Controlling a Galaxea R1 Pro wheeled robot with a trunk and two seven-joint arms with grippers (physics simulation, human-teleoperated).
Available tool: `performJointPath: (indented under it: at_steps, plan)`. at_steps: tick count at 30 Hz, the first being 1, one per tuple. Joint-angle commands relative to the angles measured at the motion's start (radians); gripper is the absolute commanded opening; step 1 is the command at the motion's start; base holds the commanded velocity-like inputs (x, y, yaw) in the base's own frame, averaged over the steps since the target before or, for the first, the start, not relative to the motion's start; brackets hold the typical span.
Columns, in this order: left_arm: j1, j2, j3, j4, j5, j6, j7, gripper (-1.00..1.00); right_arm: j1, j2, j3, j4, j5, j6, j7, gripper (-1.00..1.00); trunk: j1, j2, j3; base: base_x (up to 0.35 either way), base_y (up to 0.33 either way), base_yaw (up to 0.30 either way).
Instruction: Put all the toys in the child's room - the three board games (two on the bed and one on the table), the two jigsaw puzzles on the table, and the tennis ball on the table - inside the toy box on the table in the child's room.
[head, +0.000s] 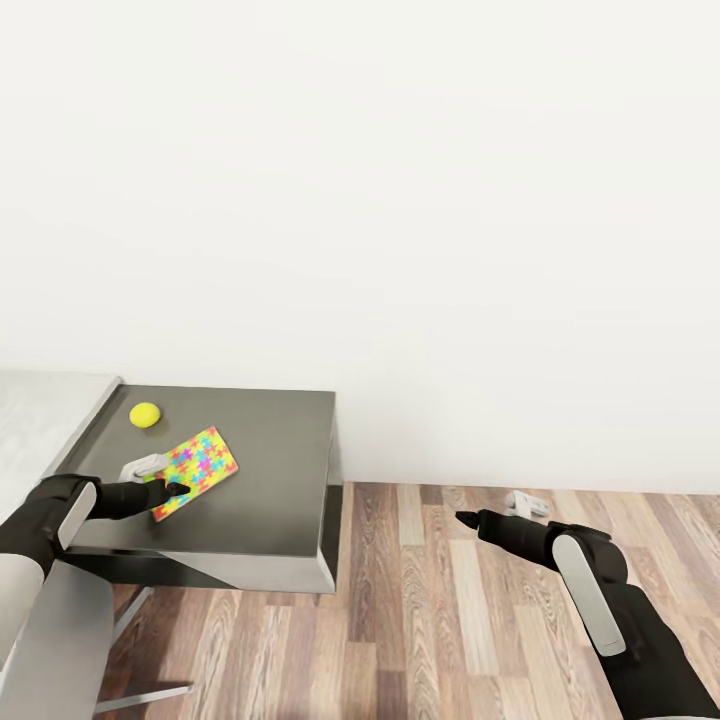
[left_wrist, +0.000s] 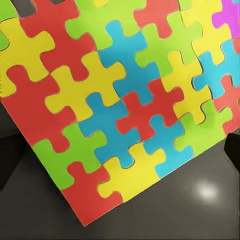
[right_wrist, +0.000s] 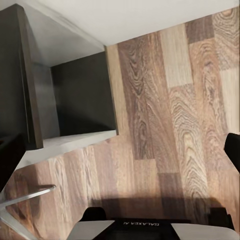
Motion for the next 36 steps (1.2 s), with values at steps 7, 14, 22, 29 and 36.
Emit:
performJointPath:
  at_steps: [7,14,22,29,36]
  plan:
    - [-0.001,0.001,0.003,-0.001,0.002,0.007,-0.004,1.0,0.0,0.0,0.0,-0.001,-0.006,0.004,-0.004,1.0,0.001,-0.002,-0.002,0.0,-0.143,0.0]
    - [0.0,0.004,0.006,-0.006,0.002,0.007,-0.009,1.0,-0.001,0.0,-0.002,0.003,-0.007,0.004,-0.004,1.0,0.001,-0.002,-0.002,0.0,-0.027,0.0]
    - [-0.001,0.012,0.005,-0.013,0.002,0.01,-0.01,1.0,-0.002,0.001,-0.003,0.007,-0.006,0.004,-0.004,1.0,0.001,-0.002,-0.002,0.0,-0.002,0.0]
    - [-0.001,0.028,0.002,-0.099,-0.001,0.055,-0.01,1.0,-0.002,0.001,-0.004,0.007,-0.006,0.004,-0.004,1.0,0.001,-0.002,-0.002,0.008,0.027,0.0]
    - [0.0,0.033,0.002,-0.163,-0.001,0.112,-0.007,1.0,-0.002,0.001,-0.004,0.007,-0.006,0.004,-0.004,1.0,0.001,-0.002,-0.002,0.056,0.093,0.0]
